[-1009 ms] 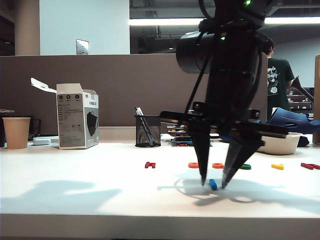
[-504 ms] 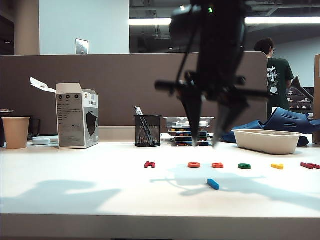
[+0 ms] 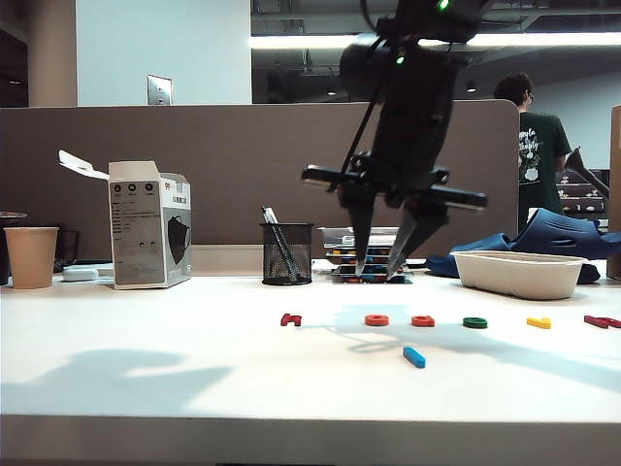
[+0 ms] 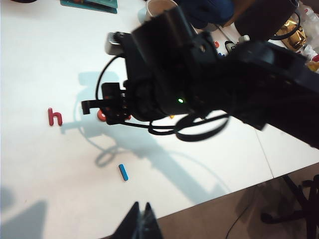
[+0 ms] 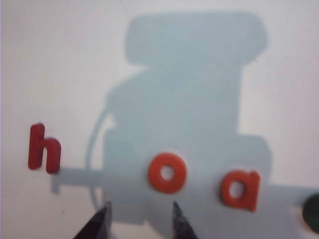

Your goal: Select the appropriate letters from the row of letter magnets placed on the table to arrange into the word "love".

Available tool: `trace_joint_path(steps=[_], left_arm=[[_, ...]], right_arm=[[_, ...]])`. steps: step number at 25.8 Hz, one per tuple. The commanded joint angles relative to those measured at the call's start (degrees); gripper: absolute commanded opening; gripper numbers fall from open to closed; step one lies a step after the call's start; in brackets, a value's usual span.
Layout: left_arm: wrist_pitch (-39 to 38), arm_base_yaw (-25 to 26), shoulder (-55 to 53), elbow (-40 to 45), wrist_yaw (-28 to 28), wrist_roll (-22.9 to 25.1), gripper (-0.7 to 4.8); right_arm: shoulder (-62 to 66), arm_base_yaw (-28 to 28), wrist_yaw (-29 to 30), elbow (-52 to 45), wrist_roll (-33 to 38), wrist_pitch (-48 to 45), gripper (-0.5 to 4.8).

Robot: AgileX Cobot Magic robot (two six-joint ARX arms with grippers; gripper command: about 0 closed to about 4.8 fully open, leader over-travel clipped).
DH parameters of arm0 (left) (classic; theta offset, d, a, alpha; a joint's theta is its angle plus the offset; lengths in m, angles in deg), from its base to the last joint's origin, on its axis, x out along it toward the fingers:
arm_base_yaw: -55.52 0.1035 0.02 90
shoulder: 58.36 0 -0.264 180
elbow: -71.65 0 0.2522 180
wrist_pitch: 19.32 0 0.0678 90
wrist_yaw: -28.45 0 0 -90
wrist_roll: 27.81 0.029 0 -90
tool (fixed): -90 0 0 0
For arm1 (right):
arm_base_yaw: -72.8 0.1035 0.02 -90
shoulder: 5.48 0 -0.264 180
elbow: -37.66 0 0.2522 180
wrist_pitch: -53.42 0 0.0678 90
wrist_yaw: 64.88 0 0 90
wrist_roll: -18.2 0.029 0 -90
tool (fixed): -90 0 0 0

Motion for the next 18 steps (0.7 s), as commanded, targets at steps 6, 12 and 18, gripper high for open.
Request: trace_joint_path(steps=[6, 12, 18], left_arm=[[0.3, 0.1, 0.1, -0.2, -0.1, 0.2, -0.04], [-0.7, 0.1, 0.1, -0.2, -0.1, 0.2, -0.04], [-0.8, 0.1, 0.1, -0.2, -0.1, 0.2, -0.04]], right_arm=[[4.5, -0.9, -0.3, 3.1, -1.1, 0.2, 1.54], [6.3, -0.9, 0.0, 3.2, -1.1, 0.6, 1.59], [7.0, -0.9, -0.2, 3.2, -1.1, 1.2, 1.59]])
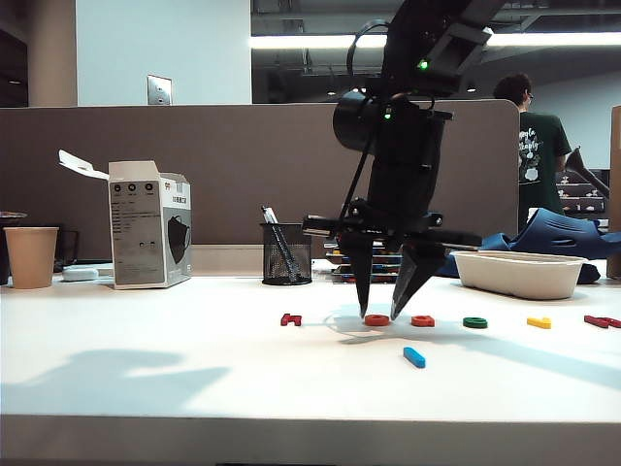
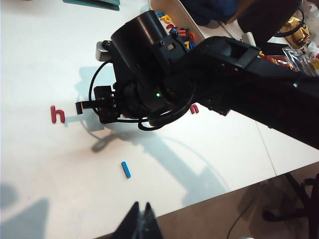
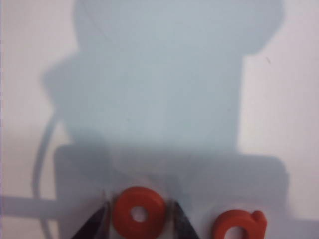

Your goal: Select the appropriate letters from the row of letter magnets placed on the table to arrange into the word "love".

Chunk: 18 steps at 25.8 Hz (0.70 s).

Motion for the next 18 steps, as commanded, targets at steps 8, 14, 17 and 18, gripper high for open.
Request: trace_joint_path(steps=[8, 14, 17, 18], left_arm=[[0.0, 0.1, 0.1, -0.2, -0.2, 0.2, -0.04], [0.0, 0.1, 0.1, -0.2, -0.2, 0.2, -0.04], [0.0, 0.1, 0.1, -0.2, -0.2, 0.2, -0.04], [0.0, 0.1, 0.1, -0.2, -0.2, 0.2, -0.04]], right_arm=[[0.1, 0.1, 0.0, 0.3, -0.1, 0.0, 1.58], [0.9, 0.1, 0.2, 0.3, -0.2, 0.8, 1.58], [0.9, 0.4, 0.1, 0.3, -0.1, 1.0, 1.58], [0.9, 0.6, -0.1, 0.3, -0.1, 1.1, 1.58]])
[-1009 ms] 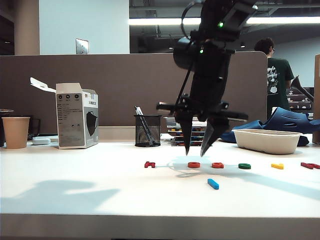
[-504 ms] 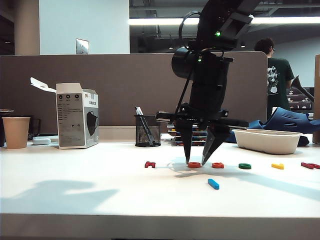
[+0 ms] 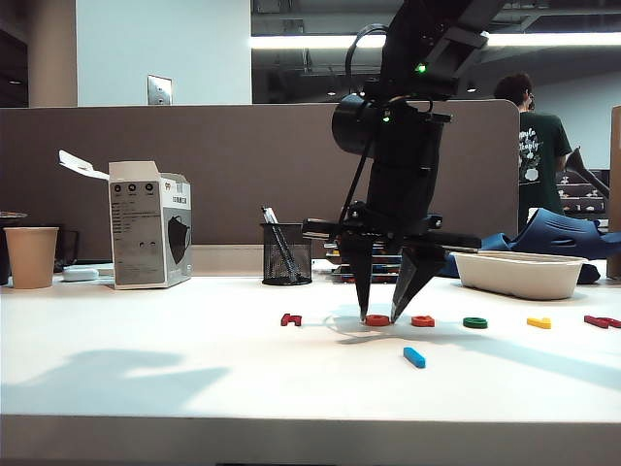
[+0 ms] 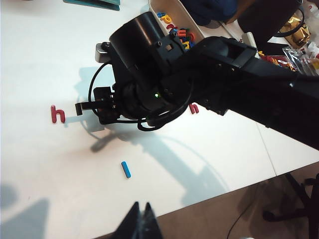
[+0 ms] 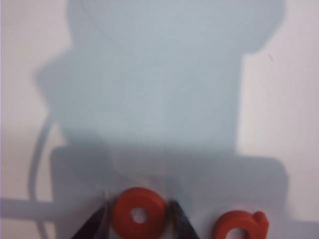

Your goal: Select the appropriate letters from the row of letter magnets placed on the table to arrange into the word "love".

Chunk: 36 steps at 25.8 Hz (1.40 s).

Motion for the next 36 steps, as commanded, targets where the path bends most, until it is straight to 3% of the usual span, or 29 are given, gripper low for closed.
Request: trace_joint_path(steps=[1, 36], left_arm=[[0.0, 0.1, 0.1, -0.2, -0.2, 0.2, -0.04], [0.0, 0.1, 0.2, -0.2, -0.2, 0.3, -0.04]], right_arm=[[0.5, 0.8, 0.0, 0.0, -0.1, 0.7, 1.58], [2.5, 1.2, -0.1, 0.0, -0.2, 4.0, 1.43]])
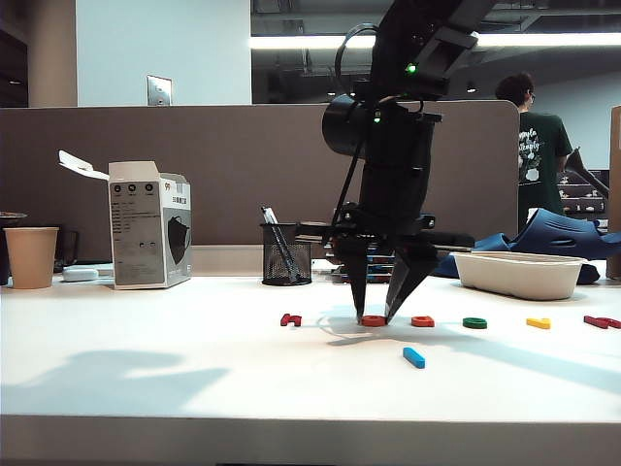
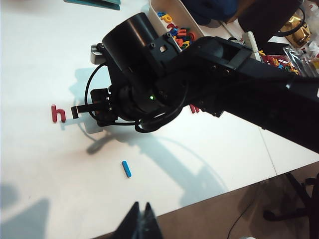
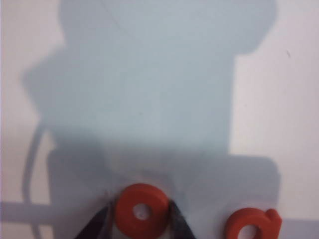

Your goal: Select the appropriate letters from the row of letter magnets placed on the table to arrange into the word "love".

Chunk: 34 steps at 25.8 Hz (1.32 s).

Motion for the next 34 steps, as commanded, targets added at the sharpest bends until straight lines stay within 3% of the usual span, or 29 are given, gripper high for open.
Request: trace_joint_path(steps=[1, 4, 34], left_arm=[[0.1, 0.1, 0.2, -0.2, -0.2, 0.2, -0.04], [0.2, 0.1, 0.2, -0.2, -0.2, 0.3, -0.04], [0.1, 0.1, 0.2, -0.2, -0.2, 0.3, -0.04]], right_arm=[[1.5, 0.1, 0.7, -0.9, 0.0, 2.7, 1.42], [1.5, 0.0, 0.7, -0.9, -0.3, 2.7, 1.04], [-2.9, 0.0, 0.6, -0.8, -1.2, 2.8, 1.03]])
